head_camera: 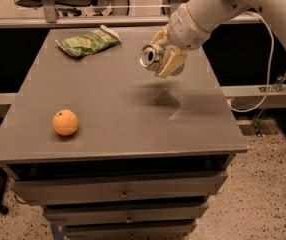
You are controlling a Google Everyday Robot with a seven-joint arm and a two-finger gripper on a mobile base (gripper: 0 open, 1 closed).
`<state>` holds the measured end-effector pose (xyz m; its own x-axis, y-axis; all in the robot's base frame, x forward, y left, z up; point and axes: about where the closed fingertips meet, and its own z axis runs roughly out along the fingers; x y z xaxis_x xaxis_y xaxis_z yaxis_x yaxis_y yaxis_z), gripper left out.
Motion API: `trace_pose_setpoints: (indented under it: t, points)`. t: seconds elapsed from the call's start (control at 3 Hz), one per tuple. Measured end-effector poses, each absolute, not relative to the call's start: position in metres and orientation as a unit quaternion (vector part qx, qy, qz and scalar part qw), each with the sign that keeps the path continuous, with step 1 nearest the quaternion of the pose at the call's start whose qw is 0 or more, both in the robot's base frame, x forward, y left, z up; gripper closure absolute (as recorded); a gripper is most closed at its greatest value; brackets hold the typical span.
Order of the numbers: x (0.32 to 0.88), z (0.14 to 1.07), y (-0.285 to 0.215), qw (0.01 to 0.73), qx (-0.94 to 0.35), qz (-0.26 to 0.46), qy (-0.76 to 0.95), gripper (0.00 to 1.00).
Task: Knock 7up can over
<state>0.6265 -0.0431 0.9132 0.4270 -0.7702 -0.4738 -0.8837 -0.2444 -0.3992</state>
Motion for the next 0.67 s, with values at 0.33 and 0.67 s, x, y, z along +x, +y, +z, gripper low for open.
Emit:
trace_pose_setpoints:
  t: [0.33, 0.67]
  points:
    - [0.610, 0.886, -0.040, 0.245, -0.838, 0.013, 0.487, 1.00]
    - [0.598, 0.862, -0.041, 0.185, -0.870, -0.027, 0.456, 1.00]
